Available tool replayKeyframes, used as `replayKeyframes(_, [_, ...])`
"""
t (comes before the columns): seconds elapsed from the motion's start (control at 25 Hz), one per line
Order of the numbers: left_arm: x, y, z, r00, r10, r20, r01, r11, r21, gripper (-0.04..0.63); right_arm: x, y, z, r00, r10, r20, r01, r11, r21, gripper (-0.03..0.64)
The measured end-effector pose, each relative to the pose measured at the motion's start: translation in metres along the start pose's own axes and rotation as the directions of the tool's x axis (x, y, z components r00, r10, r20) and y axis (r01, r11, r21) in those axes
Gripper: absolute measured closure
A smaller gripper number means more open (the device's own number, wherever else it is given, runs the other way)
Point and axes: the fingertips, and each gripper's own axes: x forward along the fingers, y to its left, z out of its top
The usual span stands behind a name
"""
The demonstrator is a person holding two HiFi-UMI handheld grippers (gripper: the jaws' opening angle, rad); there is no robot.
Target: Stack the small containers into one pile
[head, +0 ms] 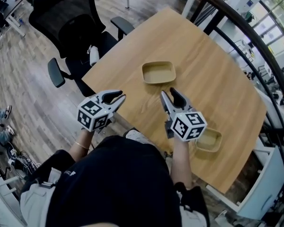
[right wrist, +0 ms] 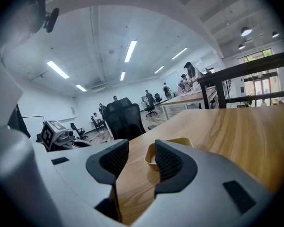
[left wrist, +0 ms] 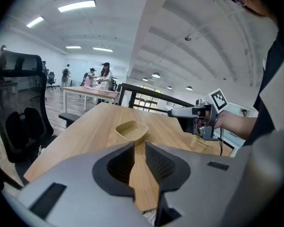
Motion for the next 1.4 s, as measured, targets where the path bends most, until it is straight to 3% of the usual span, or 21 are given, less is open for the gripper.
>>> replayKeyframes(0.76, [0.077, 0.018, 0.033, 0.988, -0.101, -0.117, 0.108, 0.992, 0.058, 0.491, 0.010, -0.071, 0.008, 0.994, -0.107, 0.011, 0.106, 0.990, 0.097, 0.453])
replayKeyframes(1.4, [0.112, 0.031, 0.037, 0.971, -0.114, -0.208, 0.132, 0.988, 0.074, 0.456, 0.021, -0.113, -0.003, 0.988, -0.149, -0.049, 0.154, 0.977, 0.146, 0.453])
